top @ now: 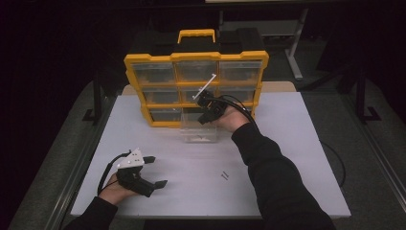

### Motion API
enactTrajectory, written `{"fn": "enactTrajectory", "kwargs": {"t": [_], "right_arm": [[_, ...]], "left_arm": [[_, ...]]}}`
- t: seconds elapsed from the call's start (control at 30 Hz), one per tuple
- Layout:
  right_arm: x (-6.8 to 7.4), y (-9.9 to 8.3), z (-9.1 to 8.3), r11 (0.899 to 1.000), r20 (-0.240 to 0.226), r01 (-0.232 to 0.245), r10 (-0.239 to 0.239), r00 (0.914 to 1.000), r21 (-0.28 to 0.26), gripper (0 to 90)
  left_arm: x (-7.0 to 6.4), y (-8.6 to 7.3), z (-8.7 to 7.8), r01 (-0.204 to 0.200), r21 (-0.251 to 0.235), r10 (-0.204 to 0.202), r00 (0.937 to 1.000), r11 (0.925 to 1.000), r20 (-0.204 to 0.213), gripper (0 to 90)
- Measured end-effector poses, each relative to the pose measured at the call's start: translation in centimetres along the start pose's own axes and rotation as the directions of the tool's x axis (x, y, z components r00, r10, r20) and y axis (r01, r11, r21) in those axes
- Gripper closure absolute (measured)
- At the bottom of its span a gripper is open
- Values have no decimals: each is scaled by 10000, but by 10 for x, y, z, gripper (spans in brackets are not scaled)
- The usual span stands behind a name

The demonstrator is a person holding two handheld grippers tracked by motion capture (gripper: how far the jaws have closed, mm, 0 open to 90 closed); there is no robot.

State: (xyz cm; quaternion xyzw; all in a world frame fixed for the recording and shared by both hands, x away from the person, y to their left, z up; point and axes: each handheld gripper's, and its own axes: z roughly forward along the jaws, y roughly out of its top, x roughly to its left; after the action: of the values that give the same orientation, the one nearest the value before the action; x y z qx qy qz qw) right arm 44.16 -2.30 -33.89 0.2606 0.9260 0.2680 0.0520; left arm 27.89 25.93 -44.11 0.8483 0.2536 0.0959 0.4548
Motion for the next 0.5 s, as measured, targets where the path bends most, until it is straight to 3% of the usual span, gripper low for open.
{"fn": "enactTrajectory", "kwargs": {"t": [0.5], "right_arm": [[0, -22, -42, 9987, 76, 35, -32, 10000, -501, 885]], "left_arm": [[0, 0, 0, -55, -1, 55, 10000, 10000, -40, 4]]}}
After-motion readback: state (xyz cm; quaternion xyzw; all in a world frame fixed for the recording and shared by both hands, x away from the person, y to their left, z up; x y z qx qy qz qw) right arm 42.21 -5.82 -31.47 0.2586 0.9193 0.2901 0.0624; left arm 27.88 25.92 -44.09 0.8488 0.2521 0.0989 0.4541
